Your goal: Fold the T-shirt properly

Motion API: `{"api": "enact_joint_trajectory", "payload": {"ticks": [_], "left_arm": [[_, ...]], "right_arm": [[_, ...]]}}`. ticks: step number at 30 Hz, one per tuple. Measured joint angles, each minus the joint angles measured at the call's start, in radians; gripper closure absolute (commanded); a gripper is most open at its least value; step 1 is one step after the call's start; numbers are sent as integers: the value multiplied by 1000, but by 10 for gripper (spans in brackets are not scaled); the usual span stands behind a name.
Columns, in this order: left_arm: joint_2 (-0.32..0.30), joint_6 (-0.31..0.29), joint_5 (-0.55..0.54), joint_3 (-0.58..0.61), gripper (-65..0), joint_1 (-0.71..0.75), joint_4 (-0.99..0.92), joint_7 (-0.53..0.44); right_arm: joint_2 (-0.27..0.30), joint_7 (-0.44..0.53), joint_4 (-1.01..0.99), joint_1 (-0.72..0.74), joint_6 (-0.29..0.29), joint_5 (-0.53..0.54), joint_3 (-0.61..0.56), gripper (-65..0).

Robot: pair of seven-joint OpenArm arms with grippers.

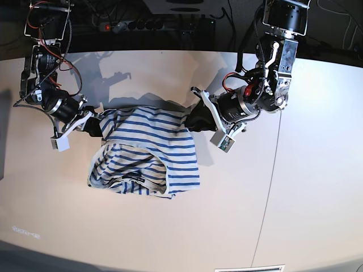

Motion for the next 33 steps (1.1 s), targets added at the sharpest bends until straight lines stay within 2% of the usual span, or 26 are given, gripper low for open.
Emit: {"api": "enact_joint_trajectory", "payload": {"ticks": [5,9,12,15,19,22,25,29,33], "left_arm": [[-22,-3,-3,-15,-109,20,53,70],[-64,0,-23,-113,-109,72,222,70],[-120,-3,-61,-170,-109,163,318,122],[-152,-16,-74,-227,-109,300,419,129],[-155,-29,-83,-344,-108,477,512,121],[-154,-39,-79,-436,-108,601,505,113],[-153,-54,-76,-498,-108,683,471,101],[-155,-63,-5,-504,-108,699,354,35],[-155,-70,89,-470,-108,661,94,-30]], "right_arm": [[3,-48,10,-6,1,-2,73,0],[40,-130,41,-22,2,-26,175,0],[77,-171,94,-83,4,4,249,0],[105,-192,167,-175,4,47,310,0],[122,-182,257,-340,3,91,405,0],[115,-187,288,-481,3,116,465,0],[84,-195,286,-590,3,108,481,0],[37,-184,255,-664,3,111,479,0],[6,-172,162,-670,2,89,478,0]]}}
